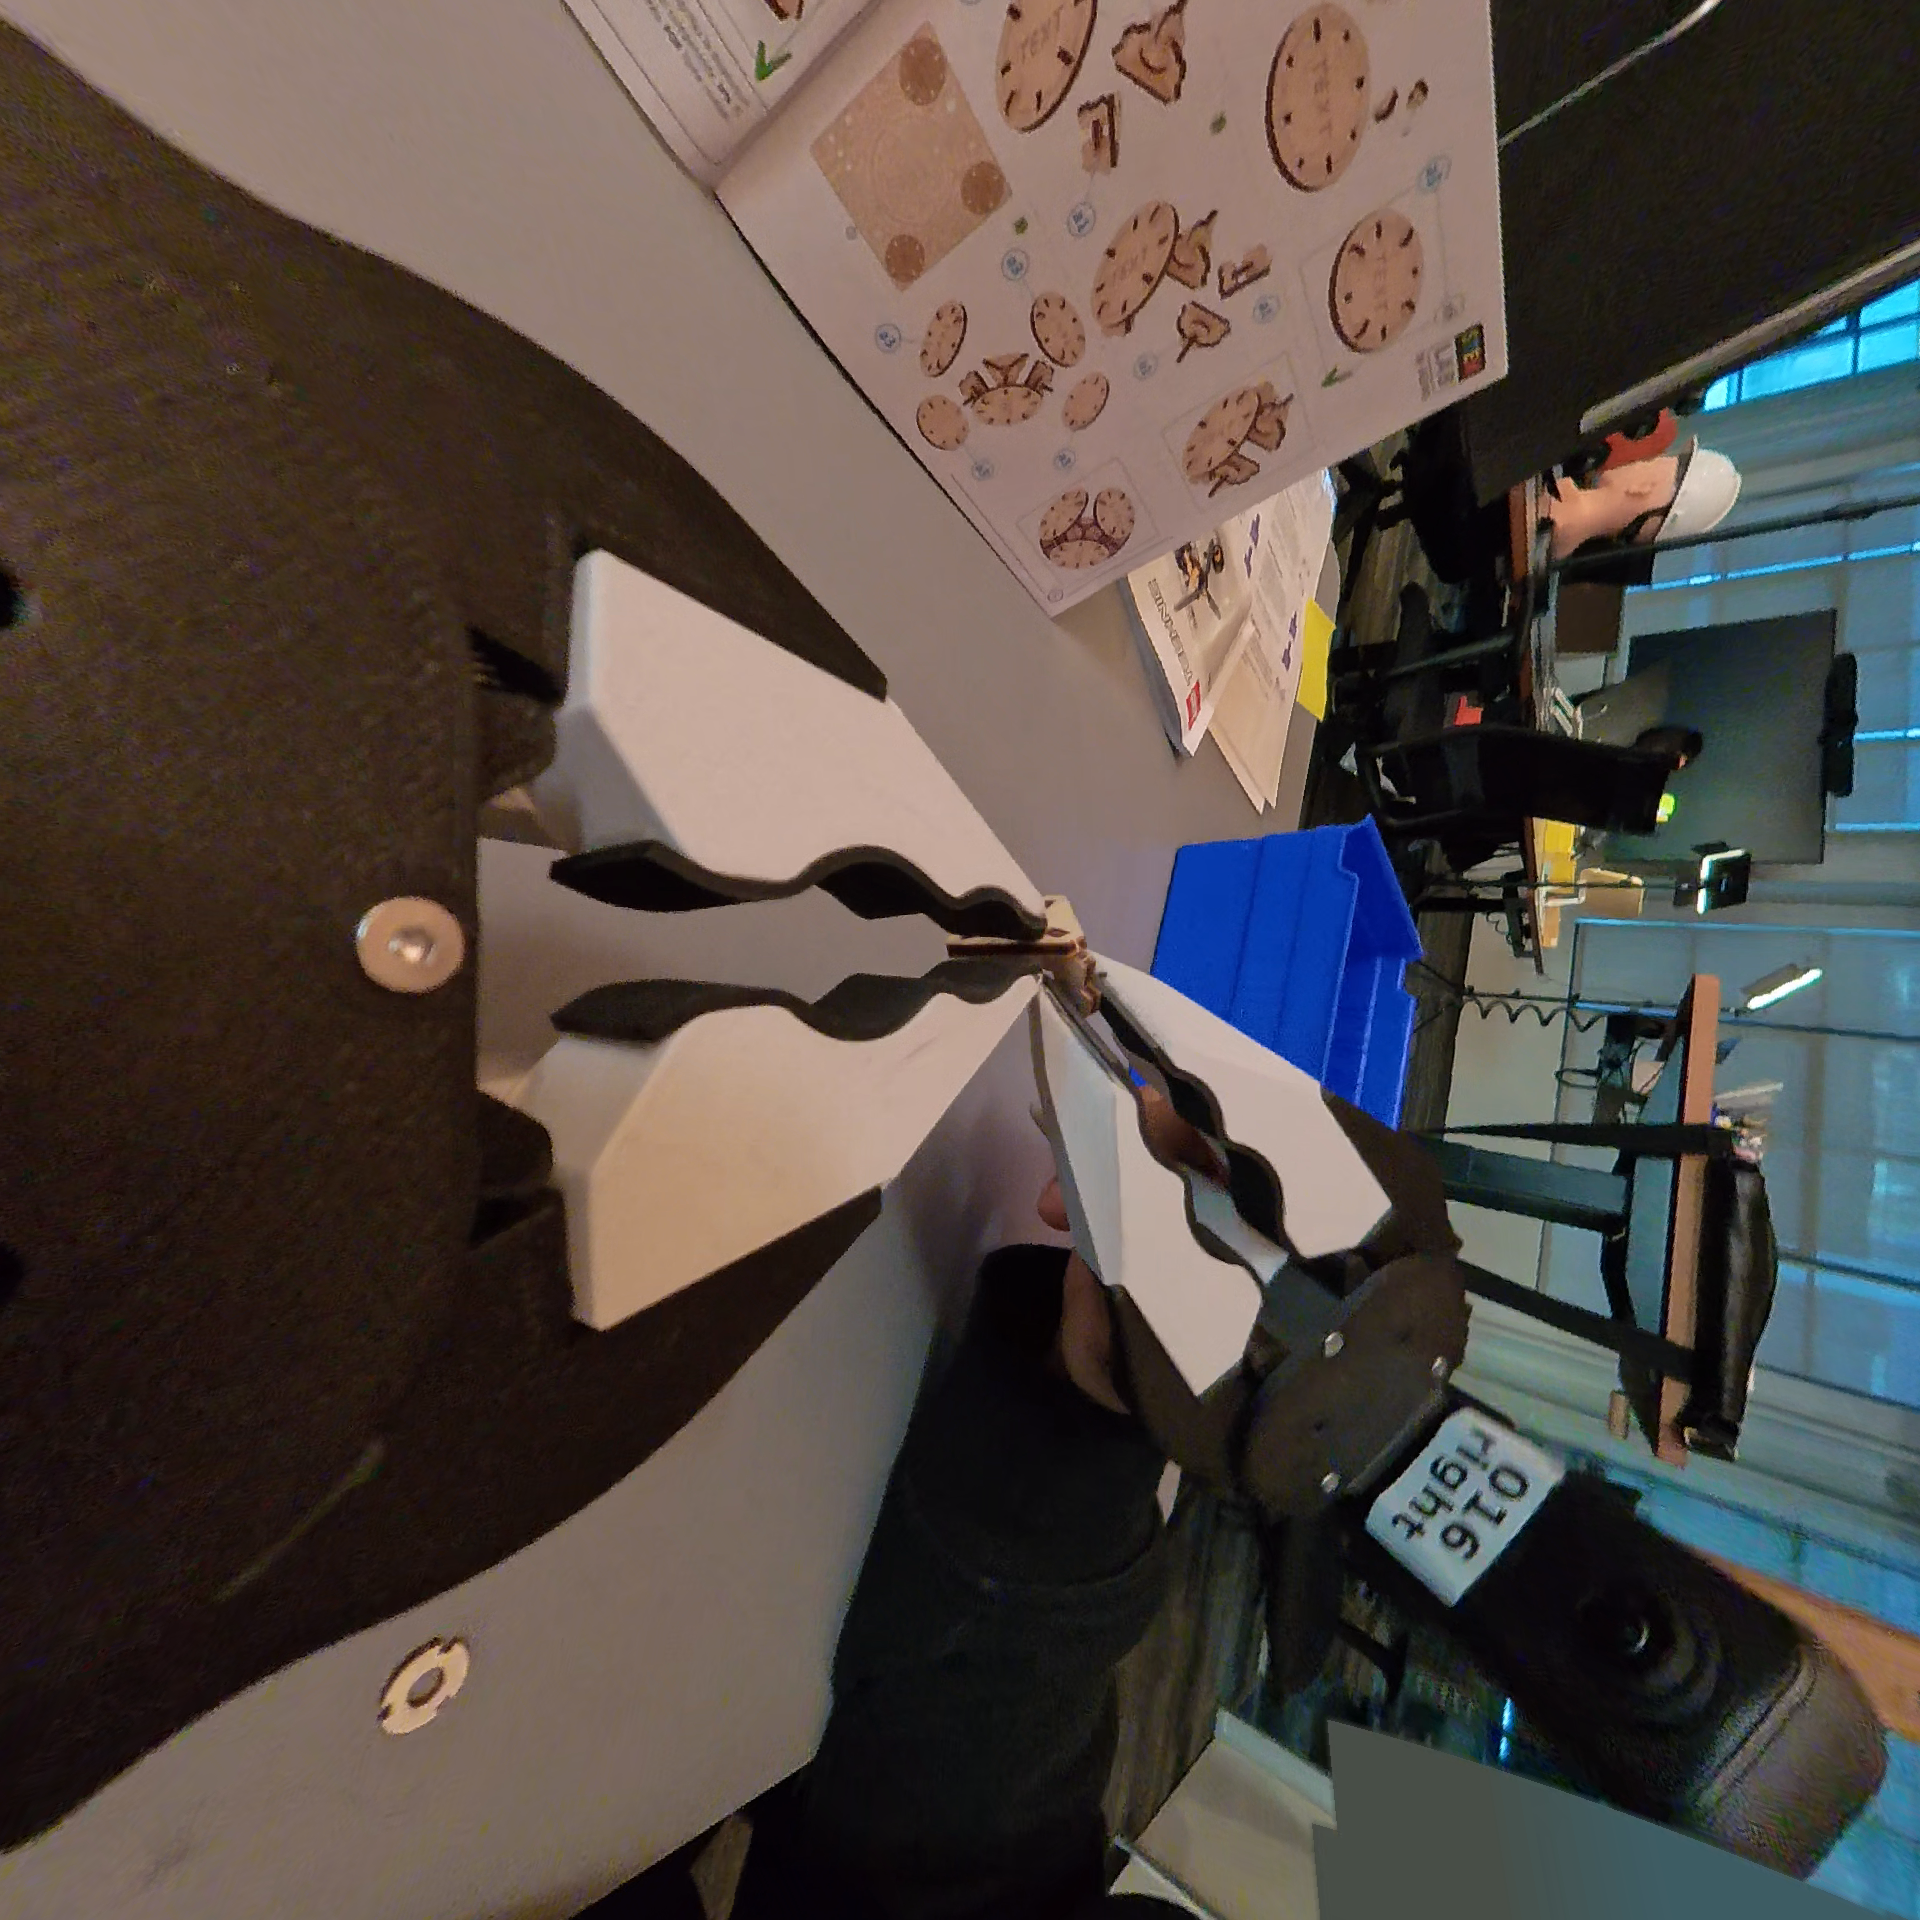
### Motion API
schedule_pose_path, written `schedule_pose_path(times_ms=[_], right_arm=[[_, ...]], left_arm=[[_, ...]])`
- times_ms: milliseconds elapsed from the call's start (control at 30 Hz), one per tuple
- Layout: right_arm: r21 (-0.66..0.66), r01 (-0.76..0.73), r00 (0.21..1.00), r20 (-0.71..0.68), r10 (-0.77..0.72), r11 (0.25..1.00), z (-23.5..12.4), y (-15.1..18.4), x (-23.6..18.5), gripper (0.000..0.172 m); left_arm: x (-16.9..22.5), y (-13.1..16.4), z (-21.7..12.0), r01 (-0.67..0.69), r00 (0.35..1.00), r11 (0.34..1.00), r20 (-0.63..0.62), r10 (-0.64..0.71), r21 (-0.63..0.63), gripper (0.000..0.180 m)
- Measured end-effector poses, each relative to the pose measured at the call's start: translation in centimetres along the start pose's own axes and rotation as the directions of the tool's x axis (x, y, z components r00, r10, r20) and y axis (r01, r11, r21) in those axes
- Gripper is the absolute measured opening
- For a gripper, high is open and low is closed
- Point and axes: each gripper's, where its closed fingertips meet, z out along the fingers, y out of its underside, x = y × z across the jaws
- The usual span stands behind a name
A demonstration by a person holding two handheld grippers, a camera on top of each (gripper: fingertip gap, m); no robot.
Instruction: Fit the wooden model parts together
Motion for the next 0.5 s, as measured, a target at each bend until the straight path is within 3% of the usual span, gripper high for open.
schedule_pose_path(times_ms=[200, 500], right_arm=[[-0.063, 0.099, 0.984, -0.139, -0.107, 0.993, 0.3, -0.3, 0.9, 0.000], [-0.018, -0.001, 0.989, -0.149, -0.002, 1.000, 0.2, -0.9, 1.2, 0.001]], left_arm=[[-0.6, -0.7, -0.1, 0.001, 0.998, 0.997, 0.057, -0.005, 0.076, 0.002], [-0.7, -1.5, -0.2, -0.057, 0.990, 0.991, 0.135, 0.040, 0.124, 0.002]])
